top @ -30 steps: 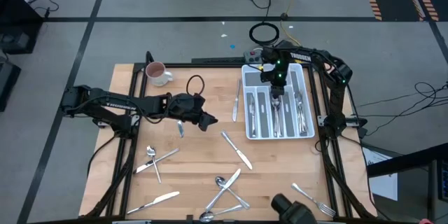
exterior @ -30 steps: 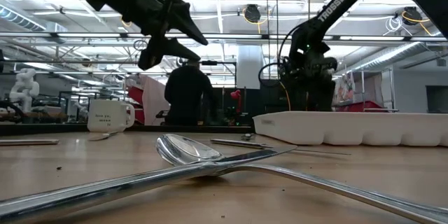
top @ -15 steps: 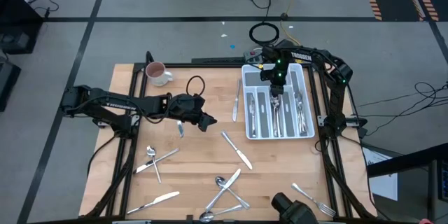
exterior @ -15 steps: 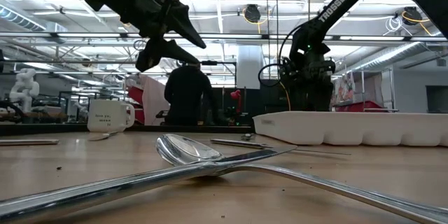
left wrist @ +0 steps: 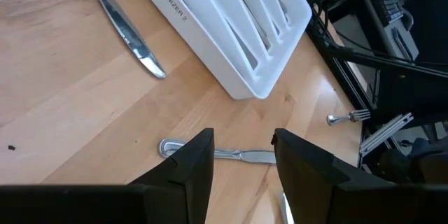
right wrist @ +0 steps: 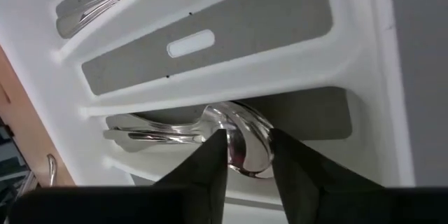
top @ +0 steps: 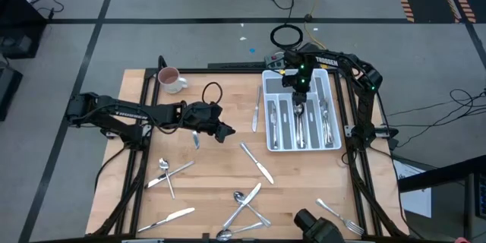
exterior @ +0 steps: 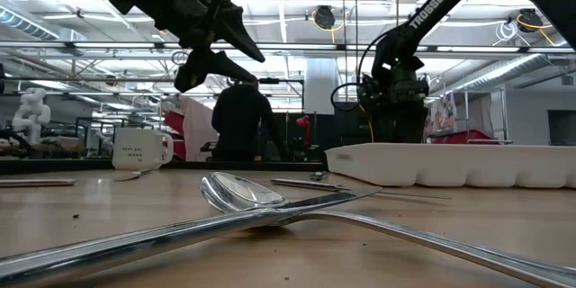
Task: Sort silverware
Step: Put the spoon in the middle section of the silverware tray, then put the knife in the left section of the silverware tray
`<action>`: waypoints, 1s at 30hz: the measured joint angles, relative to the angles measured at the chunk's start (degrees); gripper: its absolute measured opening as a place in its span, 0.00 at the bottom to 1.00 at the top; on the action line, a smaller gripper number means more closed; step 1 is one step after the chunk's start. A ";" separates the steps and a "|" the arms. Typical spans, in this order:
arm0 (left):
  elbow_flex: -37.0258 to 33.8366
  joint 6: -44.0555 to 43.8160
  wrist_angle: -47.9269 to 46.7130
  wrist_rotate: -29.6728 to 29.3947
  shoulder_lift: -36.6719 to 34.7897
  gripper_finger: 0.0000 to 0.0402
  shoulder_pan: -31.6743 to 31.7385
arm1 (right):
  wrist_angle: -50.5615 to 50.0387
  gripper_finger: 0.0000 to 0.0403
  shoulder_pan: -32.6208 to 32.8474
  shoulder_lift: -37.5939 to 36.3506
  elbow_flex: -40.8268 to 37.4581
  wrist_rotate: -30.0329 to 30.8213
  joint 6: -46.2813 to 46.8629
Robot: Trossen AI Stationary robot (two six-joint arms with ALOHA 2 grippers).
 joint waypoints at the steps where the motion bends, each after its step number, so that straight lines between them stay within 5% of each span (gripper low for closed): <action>1: 0.00 0.00 0.00 0.00 0.00 0.39 0.00 | 0.04 0.26 0.00 0.00 0.00 0.25 0.00; 10: 0.00 0.30 0.00 0.00 0.00 0.39 0.00 | 0.24 0.30 0.07 -1.21 0.00 2.49 -1.15; 17: 0.00 0.61 0.00 -0.64 0.00 0.39 0.00 | 0.37 0.30 0.44 -6.09 0.00 11.07 -3.03; 23: 0.00 1.88 0.00 -6.56 0.00 0.39 0.00 | 5.08 0.30 2.38 -13.63 0.00 18.49 -3.29; 30: 0.00 1.94 -8.57 -18.98 -0.07 0.39 0.00 | 16.79 0.30 10.88 -24.35 0.00 20.30 -1.05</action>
